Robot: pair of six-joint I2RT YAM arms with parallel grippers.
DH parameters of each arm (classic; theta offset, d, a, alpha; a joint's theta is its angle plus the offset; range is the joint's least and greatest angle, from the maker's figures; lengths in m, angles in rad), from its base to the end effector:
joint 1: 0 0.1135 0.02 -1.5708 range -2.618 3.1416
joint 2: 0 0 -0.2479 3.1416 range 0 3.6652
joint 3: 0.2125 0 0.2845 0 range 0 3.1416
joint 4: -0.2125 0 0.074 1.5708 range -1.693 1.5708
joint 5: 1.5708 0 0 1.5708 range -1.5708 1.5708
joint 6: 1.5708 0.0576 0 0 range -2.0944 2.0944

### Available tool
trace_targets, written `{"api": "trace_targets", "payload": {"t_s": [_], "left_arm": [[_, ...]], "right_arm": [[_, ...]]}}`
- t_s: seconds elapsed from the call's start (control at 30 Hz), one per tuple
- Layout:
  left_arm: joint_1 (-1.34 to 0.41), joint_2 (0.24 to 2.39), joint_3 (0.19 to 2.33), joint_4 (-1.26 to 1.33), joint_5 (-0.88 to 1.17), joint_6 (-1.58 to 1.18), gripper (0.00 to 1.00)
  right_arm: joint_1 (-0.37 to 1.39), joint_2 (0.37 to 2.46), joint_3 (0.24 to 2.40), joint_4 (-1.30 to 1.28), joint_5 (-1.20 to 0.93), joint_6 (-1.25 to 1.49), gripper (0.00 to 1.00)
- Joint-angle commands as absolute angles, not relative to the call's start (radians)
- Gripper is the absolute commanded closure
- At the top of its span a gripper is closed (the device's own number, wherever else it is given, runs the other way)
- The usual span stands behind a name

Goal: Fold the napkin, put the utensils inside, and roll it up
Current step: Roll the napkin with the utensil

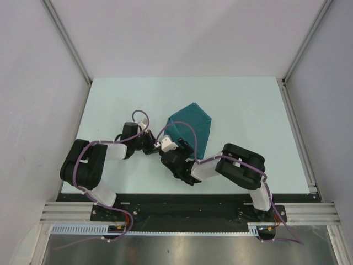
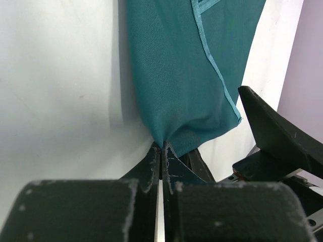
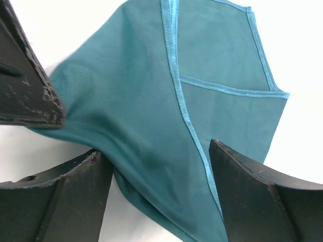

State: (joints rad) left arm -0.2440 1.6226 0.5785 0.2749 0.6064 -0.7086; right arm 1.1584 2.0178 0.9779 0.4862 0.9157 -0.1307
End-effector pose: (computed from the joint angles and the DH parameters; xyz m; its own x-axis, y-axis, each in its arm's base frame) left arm 0.2945 -0.1072 0.0664 -0.9002 -0.3269 -0.2875 0.0132 0.6397 -0.7685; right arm 0.2072 0.3596 0.0702 -0.1715 -0.5900 -0.7890 -0.3128 0.7920 -0.5243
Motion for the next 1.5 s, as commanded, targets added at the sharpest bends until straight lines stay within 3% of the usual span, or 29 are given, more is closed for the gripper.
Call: {"api": "trace_targets", "payload": {"t_s": [0.0, 0.2, 0.47, 0.53, 0.57, 0.63, 0.67, 0.8, 1.13, 1.47], "left_arm": [[-0.229, 1.589, 0.586, 0.294, 0.624, -0.716, 1.0], [-0.224, 1.591, 0.588, 0.301, 0.627, -0.721, 1.0], [-0.224, 1.594, 0.589, 0.313, 0.632, -0.723, 0.99], [-0.224, 1.591, 0.589, 0.316, 0.632, -0.723, 0.9], [-0.222, 1.588, 0.589, 0.321, 0.632, -0.724, 0.74], [-0.219, 1.575, 0.588, 0.327, 0.63, -0.729, 0.56], [-0.215, 1.568, 0.583, 0.33, 0.63, -0.732, 0.4], [-0.19, 1.516, 0.565, 0.318, 0.588, -0.726, 0.24], [-0.184, 1.319, 0.517, 0.121, 0.348, -0.562, 0.2], [-0.282, 1.117, 0.445, 0.098, 0.239, -0.477, 0.2]], "right_arm": [[1.147, 2.019, 0.951, 0.476, 0.973, -0.121, 0.22], [1.154, 1.99, 0.9, 0.515, 0.914, -0.158, 0.35], [1.154, 2.0, 0.887, 0.528, 0.805, -0.202, 0.63], [1.152, 1.994, 0.887, 0.52, 0.781, -0.204, 0.72], [1.154, 1.987, 0.887, 0.519, 0.769, -0.207, 0.75], [1.151, 1.973, 0.887, 0.49, 0.712, -0.204, 0.8], [1.146, 1.968, 0.893, 0.47, 0.689, -0.199, 0.82], [1.131, 1.933, 0.934, 0.353, 0.601, -0.163, 1.0], [0.996, 1.888, 1.129, -0.077, 0.196, 0.015, 1.0], [0.835, 1.959, 1.29, -0.297, -0.279, 0.124, 1.0]]}}
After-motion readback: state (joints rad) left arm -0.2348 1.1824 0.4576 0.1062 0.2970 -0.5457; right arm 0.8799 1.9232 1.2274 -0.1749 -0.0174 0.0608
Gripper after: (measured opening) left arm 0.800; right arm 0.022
